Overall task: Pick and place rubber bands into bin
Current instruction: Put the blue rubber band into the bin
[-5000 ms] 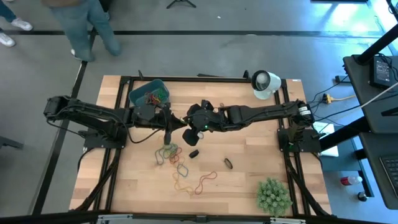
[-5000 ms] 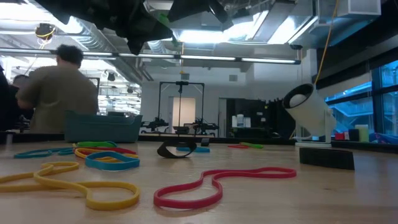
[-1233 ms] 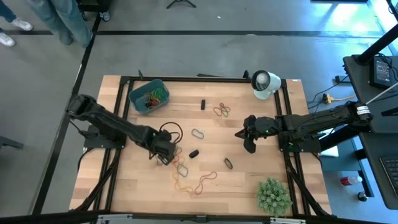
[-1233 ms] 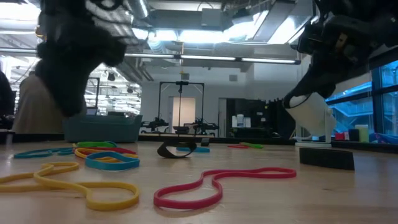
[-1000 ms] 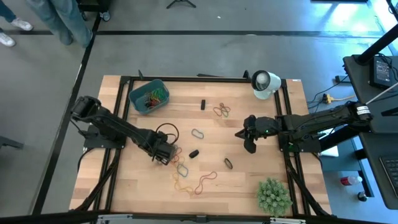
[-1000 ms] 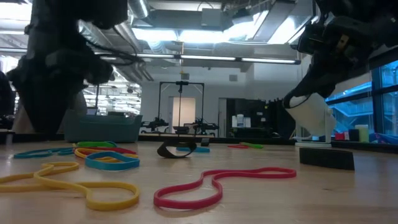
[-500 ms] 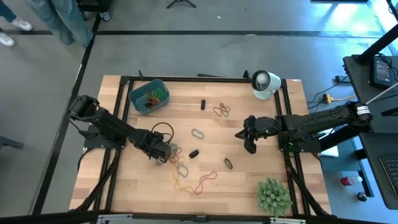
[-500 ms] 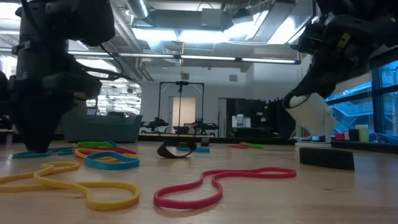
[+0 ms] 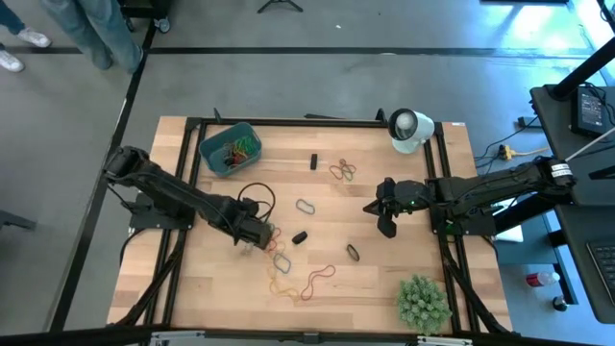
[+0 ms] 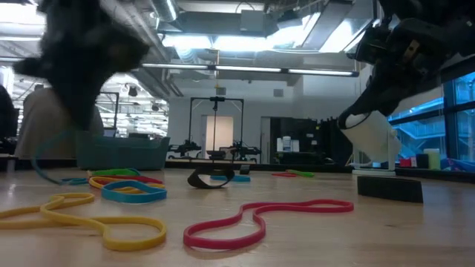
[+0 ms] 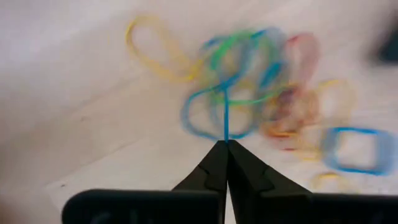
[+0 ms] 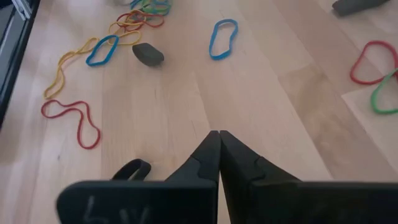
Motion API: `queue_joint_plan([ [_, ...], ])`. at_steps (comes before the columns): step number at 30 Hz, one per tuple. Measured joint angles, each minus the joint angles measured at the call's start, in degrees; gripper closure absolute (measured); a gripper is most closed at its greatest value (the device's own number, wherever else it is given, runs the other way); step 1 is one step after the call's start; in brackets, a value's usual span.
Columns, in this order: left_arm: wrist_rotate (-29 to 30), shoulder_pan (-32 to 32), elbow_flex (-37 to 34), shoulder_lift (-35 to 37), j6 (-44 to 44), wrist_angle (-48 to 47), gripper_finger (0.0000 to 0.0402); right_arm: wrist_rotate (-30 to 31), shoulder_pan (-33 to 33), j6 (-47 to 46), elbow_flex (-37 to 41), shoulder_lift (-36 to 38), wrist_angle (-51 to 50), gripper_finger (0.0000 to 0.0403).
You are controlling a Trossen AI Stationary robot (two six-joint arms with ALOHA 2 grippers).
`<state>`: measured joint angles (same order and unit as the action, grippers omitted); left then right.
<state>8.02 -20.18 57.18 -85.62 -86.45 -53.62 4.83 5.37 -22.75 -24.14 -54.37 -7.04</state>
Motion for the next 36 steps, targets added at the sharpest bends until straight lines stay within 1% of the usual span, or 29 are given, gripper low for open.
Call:
queue_joint_plan([
  [6,7.23,-0.46,11.3,0.49,2.68,-10.92,0.04,0.04,0.0,2.29,0.0,0.0,-0.01,0.0391],
  [10,11.01,0.53,17.72,0.52,5.02,-17.77,0.04,0.08,0.0,2.43,0.0,0.0,0.06,0.0391],
  [14,14.9,2.79,23.77,0.52,8.93,-24.75,0.04,0.32,0.0,2.45,0.0,0.0,0.06,0.0391],
  [17,16.61,6.0,27.47,0.54,13.0,-29.71,0.04,1.37,0.0,2.19,0.0,0.0,0.04,0.0391],
  [20,16.8,10.66,29.4,1.31,18.55,-33.53,0.04,1.63,0.0,2.12,0.0,0.0,0.04,0.0391],
  [25,18.08,20.7,29.45,4.29,29.99,-33.93,0.04,1.87,-0.02,1.62,0.0,0.0,0.05,0.0391],
  [28,19.28,27.76,29.45,5.89,37.31,-33.65,0.04,3.7,-0.4,-0.78,-0.02,0.0,0.07,0.0391],
  [32,19.32,38.04,29.45,7.24,48.17,-31.97,0.04,4.89,-1.55,-3.19,-0.02,0.0,0.03,0.0391],
  [36,16.95,47.8,29.45,7.21,61.47,-26.61,0.04,6.36,-2.82,-6.79,-0.02,0.0,0.04,0.0391],
])
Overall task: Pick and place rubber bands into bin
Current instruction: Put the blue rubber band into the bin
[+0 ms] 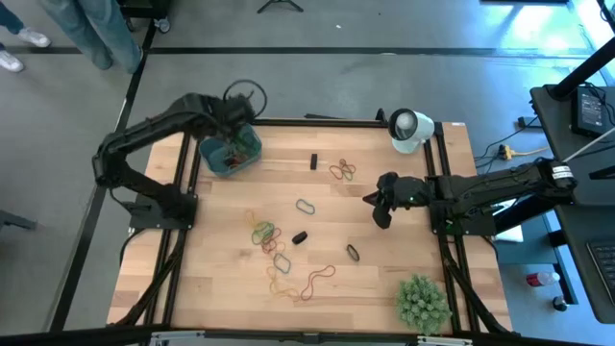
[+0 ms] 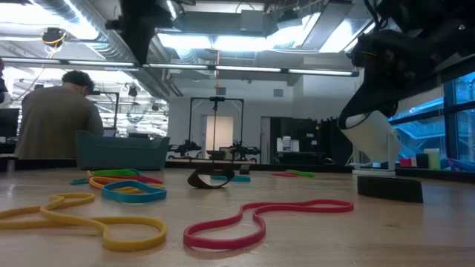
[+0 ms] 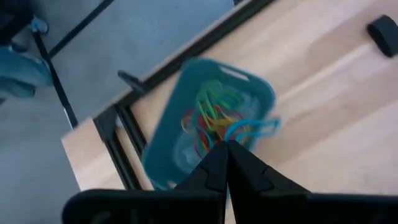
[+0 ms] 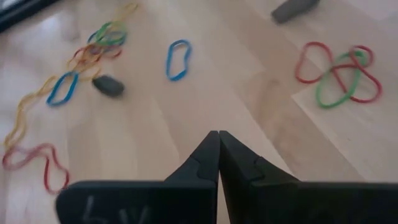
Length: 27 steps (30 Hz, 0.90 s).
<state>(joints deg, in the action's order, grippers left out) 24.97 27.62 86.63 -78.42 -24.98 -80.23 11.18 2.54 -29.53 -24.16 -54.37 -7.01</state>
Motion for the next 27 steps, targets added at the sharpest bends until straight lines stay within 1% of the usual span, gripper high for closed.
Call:
queue_joint_plan([
  [4,-3.78,8.09,0.0,-2.28,10.34,4.31,0.04,0.54,-1.25,-3.87,0.0,0.0,0.03,0.0391],
  [9,-7.01,14.38,0.0,-8.22,19.86,5.17,0.04,0.55,-2.23,-9.26,0.0,0.0,0.07,0.0391],
  [13,-10.05,17.29,0.0,-14.43,23.83,5.11,0.04,0.55,-2.56,-13.17,0.0,0.0,0.09,0.0391],
  [18,-10.67,19.61,-0.44,-21.99,25.8,5.36,0.04,0.48,-2.53,-17.17,0.0,0.0,0.09,0.0391],
  [20,-11.69,20.09,-2.51,-23.71,25.8,5.9,0.04,0.47,-2.54,-18.51,0.0,0.0,0.09,0.0391],
  [23,-13.23,20.58,-8.37,-23.75,25.88,9.74,0.04,0.46,-2.54,-20.76,0.0,0.0,0.07,0.0391],
  [27,-19.95,21.0,-16.32,-22.8,26.27,18.79,0.04,1.32,-2.56,-21.25,0.0,0.0,0.02,0.0391],
])
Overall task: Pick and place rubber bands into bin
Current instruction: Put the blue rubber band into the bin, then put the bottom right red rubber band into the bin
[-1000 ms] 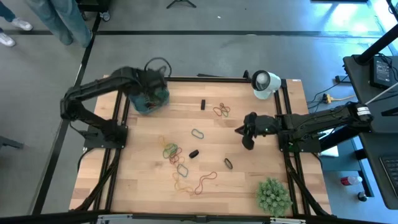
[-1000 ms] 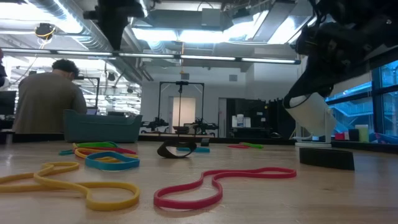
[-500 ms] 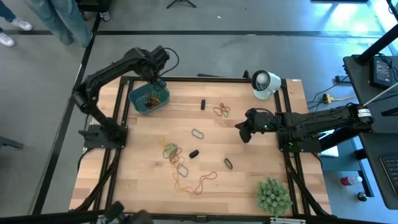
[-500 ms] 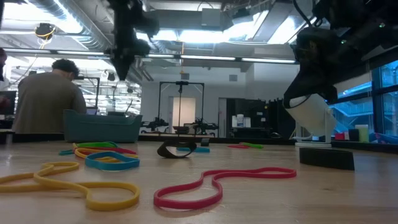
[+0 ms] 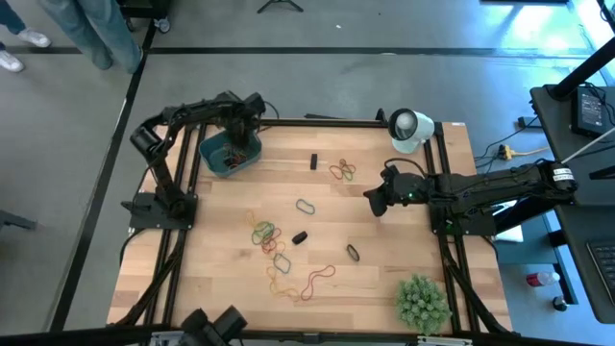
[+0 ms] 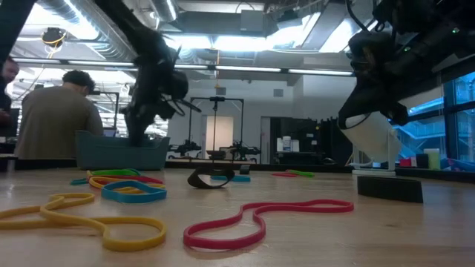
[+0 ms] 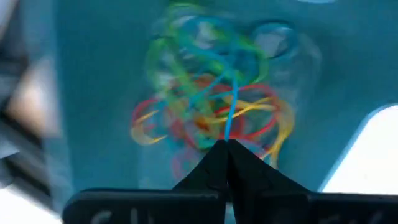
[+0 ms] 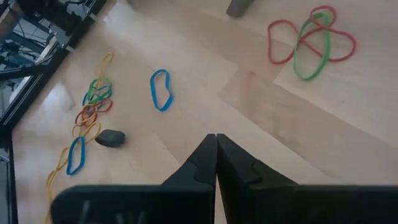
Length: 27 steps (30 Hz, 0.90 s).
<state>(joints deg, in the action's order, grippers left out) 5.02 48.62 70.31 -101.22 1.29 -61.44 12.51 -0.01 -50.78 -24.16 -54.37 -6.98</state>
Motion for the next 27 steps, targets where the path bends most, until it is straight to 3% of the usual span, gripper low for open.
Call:
queue_joint_plan([
  [8,-2.23,0.08,-5.48,0.06,-0.47,7.85,0.0386,1.56,-1.8,0.02,0.0,0.0,-0.01,0.0391],
  [20,-2.55,0.68,-4.59,0.06,-1.36,6.97,0.0266,1.53,-4.24,4.53,-0.02,0.0,-2.93,0.0391],
  [27,-1.72,0.1,-0.8,4.9,-4.3,5.2,0.0262,0.55,-4.44,3.74,-0.07,0.04,-8.03,0.0399],
])
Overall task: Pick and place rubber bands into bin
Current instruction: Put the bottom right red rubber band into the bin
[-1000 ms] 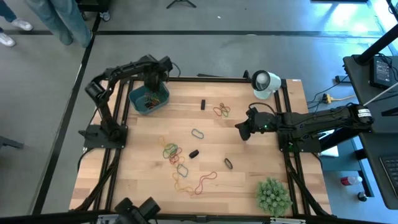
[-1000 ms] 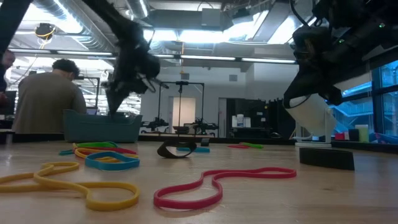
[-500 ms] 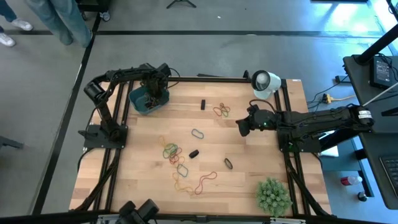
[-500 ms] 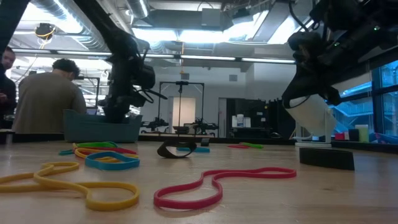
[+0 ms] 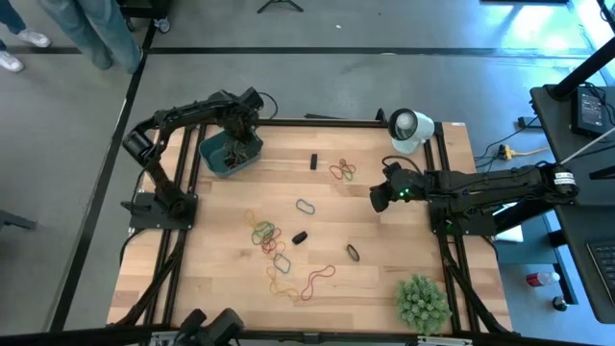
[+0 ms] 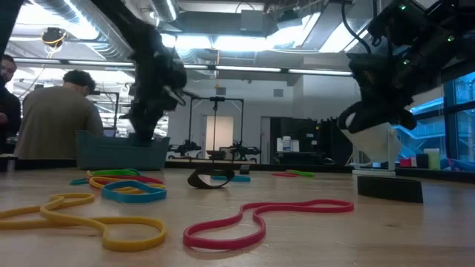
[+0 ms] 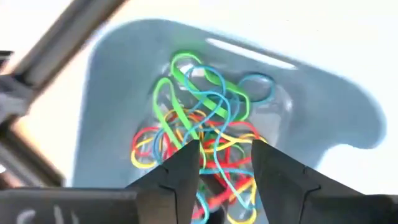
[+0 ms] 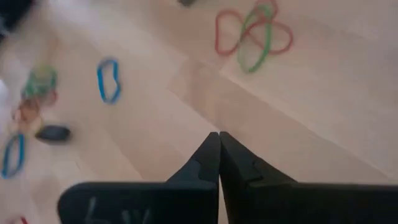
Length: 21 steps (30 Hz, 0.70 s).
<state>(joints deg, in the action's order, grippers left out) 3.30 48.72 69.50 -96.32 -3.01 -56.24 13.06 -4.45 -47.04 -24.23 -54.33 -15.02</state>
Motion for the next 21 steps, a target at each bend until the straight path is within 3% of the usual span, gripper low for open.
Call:
queue_joint_plan([
  [8,0.38,-7.37,0.86,10.89,-8.75,-0.65,0.0265,-2.91,-0.04,9.53,0.53,2.81,-4.54,0.04],
  [14,2.15,-25.16,0.86,13.77,-19.39,7.24,0.0265,-7.85,-0.04,14.79,2.97,7.81,-4.34,0.0401],
  [21,9.7,-46.18,0.86,9.87,-27.02,19.91,0.0267,-12.48,-0.04,19.56,3.98,10.77,-4.63,0.0401],
])
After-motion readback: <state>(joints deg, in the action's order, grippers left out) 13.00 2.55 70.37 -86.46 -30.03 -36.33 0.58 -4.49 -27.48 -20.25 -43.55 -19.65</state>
